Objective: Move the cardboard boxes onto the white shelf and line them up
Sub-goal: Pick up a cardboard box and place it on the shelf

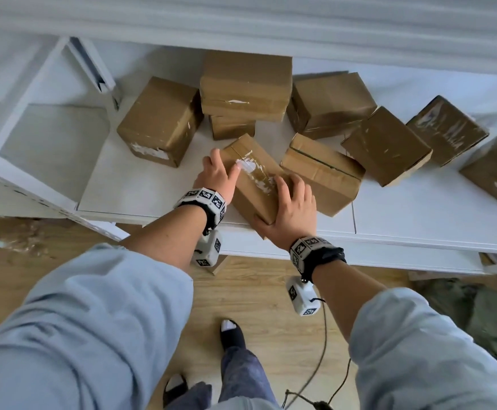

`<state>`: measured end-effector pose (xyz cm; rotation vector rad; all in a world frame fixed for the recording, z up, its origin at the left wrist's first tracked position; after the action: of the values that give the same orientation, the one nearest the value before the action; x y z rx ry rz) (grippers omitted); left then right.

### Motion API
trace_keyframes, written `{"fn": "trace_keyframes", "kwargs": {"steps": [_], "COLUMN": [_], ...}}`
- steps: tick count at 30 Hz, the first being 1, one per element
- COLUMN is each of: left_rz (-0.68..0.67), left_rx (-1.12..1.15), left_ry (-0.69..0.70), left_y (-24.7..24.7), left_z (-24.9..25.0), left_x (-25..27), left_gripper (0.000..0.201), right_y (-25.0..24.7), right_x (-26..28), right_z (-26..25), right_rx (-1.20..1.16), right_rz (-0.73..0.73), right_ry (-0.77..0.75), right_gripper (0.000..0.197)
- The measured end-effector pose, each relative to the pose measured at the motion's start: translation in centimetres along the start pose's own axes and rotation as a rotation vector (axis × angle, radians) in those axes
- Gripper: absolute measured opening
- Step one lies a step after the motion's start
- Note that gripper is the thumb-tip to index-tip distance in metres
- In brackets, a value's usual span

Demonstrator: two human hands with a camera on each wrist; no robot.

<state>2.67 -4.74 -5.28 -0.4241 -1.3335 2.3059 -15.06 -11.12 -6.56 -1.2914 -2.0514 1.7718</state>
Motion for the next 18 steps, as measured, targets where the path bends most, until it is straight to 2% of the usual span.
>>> {"fn": "trace_keyframes", "kwargs": {"steps": [5, 10, 14, 18], "left_rz": [-0.005, 0.056, 0.084, 0.1], "left_rx": [0.121, 0.101, 0.108, 0.19], "left_ry": [-0.05, -0.002, 0.018, 0.015], "left_y": [-0.1, -1.9, -3.7, -7.2], "left_z": [-0.2, -1.6, -6.6, -13.3], "left_x": [0.6, 2.5, 5.5, 7.9], "left_gripper": [0.059, 0.058, 0.059, 0.061], "right_y": [-0.5, -1.6, -2.2, -1.8], "right_x": [0.3, 1.3, 4.4, 7.9], "right_z": [-0.5, -1.8, -5.6, -11.9], "right_rx": [0.026, 0.054, 0.081, 0.08], "right_rz": [-0.035, -0.071, -0.116, -0.109], "right_ry": [0.022, -0.024, -0.075, -0.114], "right_gripper": [0.094, 0.095, 0.095, 0.093]}}
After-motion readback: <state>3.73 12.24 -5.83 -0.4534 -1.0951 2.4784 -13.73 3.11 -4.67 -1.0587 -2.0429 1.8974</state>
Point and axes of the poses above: each hand's wrist, its own x-axis away from the middle knuckle, its own y-axis out of the palm, z = x × y, the point moved 1 cm from there along -x, towards the middle knuckle, and after that the axes turned 13 degrees about z, right-handed, at the moved point
